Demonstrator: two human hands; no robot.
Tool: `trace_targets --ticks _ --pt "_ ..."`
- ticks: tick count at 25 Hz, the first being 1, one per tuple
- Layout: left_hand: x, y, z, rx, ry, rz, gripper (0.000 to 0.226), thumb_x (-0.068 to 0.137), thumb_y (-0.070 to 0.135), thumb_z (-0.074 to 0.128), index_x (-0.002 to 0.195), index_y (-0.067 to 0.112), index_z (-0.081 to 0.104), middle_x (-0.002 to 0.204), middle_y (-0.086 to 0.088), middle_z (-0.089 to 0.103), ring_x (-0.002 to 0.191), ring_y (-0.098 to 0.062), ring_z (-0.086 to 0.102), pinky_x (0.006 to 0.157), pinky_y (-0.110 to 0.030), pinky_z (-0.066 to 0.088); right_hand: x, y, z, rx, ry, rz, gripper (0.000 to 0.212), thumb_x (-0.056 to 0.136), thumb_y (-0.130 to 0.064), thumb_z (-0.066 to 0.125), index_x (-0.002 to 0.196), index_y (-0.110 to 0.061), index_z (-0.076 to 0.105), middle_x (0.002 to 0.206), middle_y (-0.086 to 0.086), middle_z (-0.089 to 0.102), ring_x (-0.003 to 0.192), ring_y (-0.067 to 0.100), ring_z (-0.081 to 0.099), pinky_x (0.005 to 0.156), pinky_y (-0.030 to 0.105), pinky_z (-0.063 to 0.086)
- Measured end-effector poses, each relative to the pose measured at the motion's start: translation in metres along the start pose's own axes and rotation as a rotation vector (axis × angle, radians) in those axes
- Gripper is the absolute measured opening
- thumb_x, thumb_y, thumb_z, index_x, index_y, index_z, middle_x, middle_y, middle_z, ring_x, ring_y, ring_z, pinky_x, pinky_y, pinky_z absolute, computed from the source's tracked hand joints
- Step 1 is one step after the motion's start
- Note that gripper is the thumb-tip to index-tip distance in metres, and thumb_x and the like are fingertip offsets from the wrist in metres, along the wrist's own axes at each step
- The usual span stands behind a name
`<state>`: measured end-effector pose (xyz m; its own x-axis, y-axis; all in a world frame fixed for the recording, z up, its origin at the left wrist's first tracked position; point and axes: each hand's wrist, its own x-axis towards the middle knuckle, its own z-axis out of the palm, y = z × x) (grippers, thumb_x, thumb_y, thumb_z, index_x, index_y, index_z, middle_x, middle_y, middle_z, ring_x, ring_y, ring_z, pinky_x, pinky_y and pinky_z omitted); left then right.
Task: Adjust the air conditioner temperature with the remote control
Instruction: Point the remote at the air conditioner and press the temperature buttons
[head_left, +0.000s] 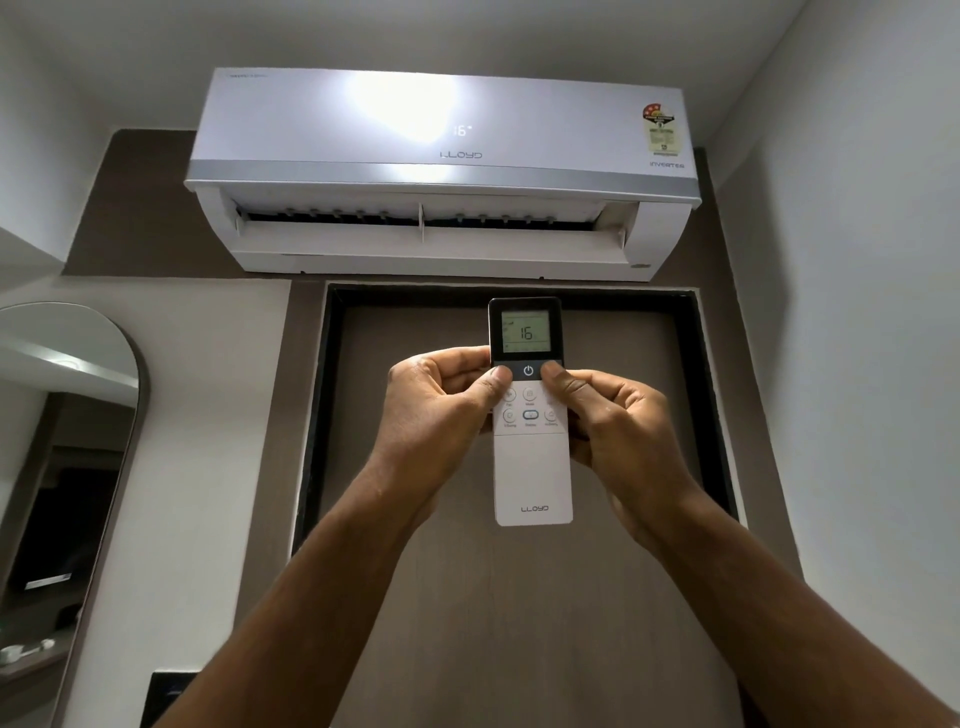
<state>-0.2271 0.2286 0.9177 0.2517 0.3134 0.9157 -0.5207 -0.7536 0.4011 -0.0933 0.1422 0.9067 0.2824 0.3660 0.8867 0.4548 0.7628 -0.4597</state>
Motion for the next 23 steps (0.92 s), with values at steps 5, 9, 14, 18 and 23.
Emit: trace_targets --ticks 5,9,14,18,23 --pt "-0.001 0.005 -0.002 -0.010 -0.010 0.002 0.024 0.084 0.015 0.063 0.108 0.012 0.063 0.097 -0.005 0.073 0.085 -0.016 0.073 0.069 -0.027 0.061 0.000 -0.007 0.002 0.007 0.010 -0.010 0.017 0.087 -0.027 0.064 0.076 -0.018 0.072 0.076 0.001 0.079 0.073 0.020 0.076 0.068 0.033 0.060" --pt "0.000 0.009 -0.006 -0.005 -0.006 0.006 0.029 0.083 0.016 0.064 0.111 0.009 0.062 0.100 -0.008 0.073 0.087 -0.019 0.073 0.074 -0.034 0.061 -0.001 -0.010 0.006 0.005 -0.016 -0.019 0.016 0.079 -0.036 0.065 0.077 -0.021 0.071 0.076 -0.002 0.079 0.076 0.021 0.076 0.072 0.036 0.061" --pt "-0.002 0.010 -0.008 0.000 -0.004 0.007 0.028 0.084 0.015 0.063 0.111 0.010 0.062 0.099 -0.006 0.073 0.087 -0.017 0.073 0.071 -0.028 0.061 -0.002 -0.010 0.009 0.005 -0.015 -0.026 0.026 0.070 -0.044 0.064 0.079 -0.021 0.071 0.077 -0.002 0.079 0.078 0.024 0.077 0.074 0.039 0.061" --pt "-0.002 0.010 -0.010 -0.004 -0.007 0.002 0.028 0.084 0.014 0.062 0.112 0.010 0.062 0.100 -0.006 0.073 0.088 -0.017 0.073 0.071 -0.028 0.061 -0.003 -0.010 0.011 0.012 -0.015 -0.019 0.025 0.070 -0.044 0.065 0.079 -0.021 0.072 0.076 -0.002 0.079 0.075 0.021 0.077 0.072 0.037 0.061" --pt "-0.003 0.009 -0.009 -0.006 -0.009 -0.001 0.026 0.084 0.014 0.063 0.110 0.012 0.062 0.098 -0.003 0.072 0.086 -0.015 0.073 0.069 -0.024 0.060 -0.002 -0.009 0.013 0.062 0.006 0.024 0.015 0.087 -0.028 0.065 0.075 -0.021 0.071 0.076 0.002 0.078 0.074 0.021 0.074 0.071 0.037 0.059"
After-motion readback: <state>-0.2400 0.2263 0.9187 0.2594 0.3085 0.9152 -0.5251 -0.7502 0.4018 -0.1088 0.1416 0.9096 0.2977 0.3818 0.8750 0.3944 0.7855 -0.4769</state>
